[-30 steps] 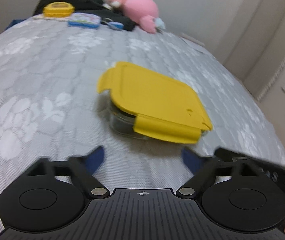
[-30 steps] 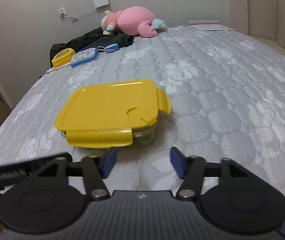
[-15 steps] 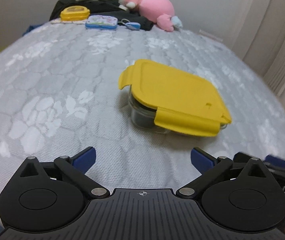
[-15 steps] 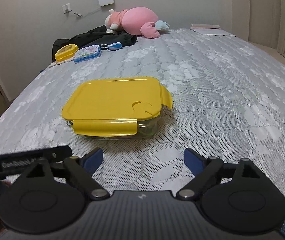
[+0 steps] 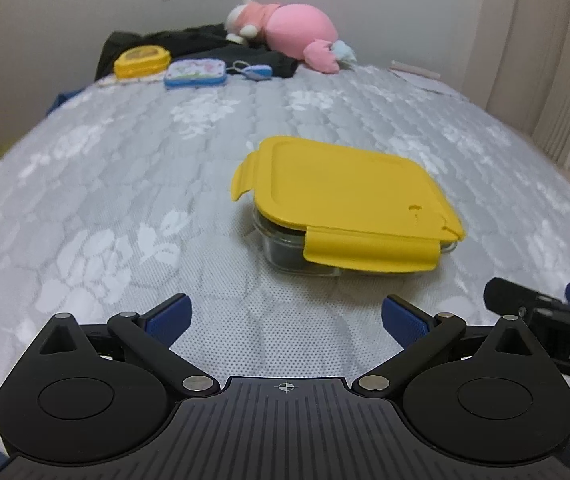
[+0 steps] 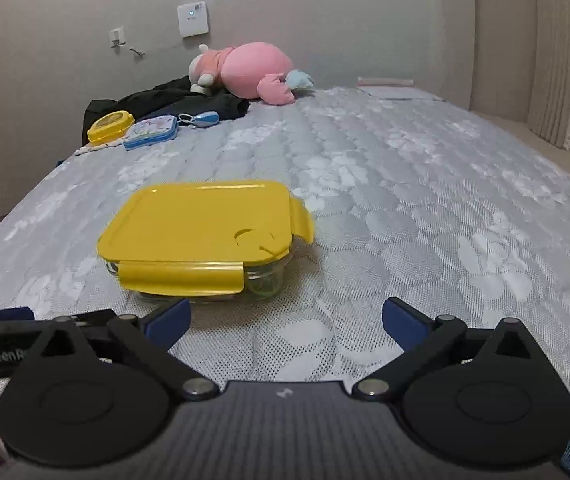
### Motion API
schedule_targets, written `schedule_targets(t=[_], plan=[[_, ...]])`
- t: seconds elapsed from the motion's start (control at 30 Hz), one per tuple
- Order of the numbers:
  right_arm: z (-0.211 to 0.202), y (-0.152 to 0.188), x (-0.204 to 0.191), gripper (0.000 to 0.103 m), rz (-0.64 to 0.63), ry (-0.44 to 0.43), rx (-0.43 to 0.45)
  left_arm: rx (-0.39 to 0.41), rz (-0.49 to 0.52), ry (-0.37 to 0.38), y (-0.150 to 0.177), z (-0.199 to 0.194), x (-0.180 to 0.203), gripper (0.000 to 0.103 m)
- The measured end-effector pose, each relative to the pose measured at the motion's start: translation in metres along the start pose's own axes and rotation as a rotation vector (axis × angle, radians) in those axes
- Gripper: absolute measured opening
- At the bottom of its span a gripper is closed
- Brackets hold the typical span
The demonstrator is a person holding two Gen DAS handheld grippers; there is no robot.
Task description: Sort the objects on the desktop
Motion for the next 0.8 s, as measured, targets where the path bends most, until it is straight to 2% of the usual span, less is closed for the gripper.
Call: schedule_targets(t=[0.1, 0.4, 0.57, 0.67, 0.8], plan=[[0.002, 0.001, 0.004, 0.103, 0.011, 0.020, -0.012, -0.013, 0.013, -0.005, 0.000, 0.000, 0.001, 0.103], [0.006, 0.003, 0.009, 0.103, 0.014, 0.039, -0.034, -0.001, -0.068, -0.007, 0.000, -0.001, -0.016, 0.103], [0.008, 0.007, 0.008, 0.103, 0.000, 0.041, -0.059, -0.005, -0.021, -0.016, -0.004, 0.001, -0.014, 0.103], [0.007, 0.007, 0.009, 0.103, 0.012, 0.036, -0.059, 0.022, -0.006, -0.024, -0.008, -0.002, -0.016, 0.103], [0.004, 0.003, 0.010, 0.103, 0.031, 0.024, -0.035, 0.091, -0.041, -0.006, -0.013, -0.012, -0.021, 0.103]])
Point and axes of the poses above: each gripper's, at about its wrist camera, not at the fingertips, and z roughly the way its jaws point, x to its right, y to its underside, the point moved 7 cm from there along z, roughly the way its jaws point, and after that the axes turned 13 degrees about z, right-handed, at the moved point
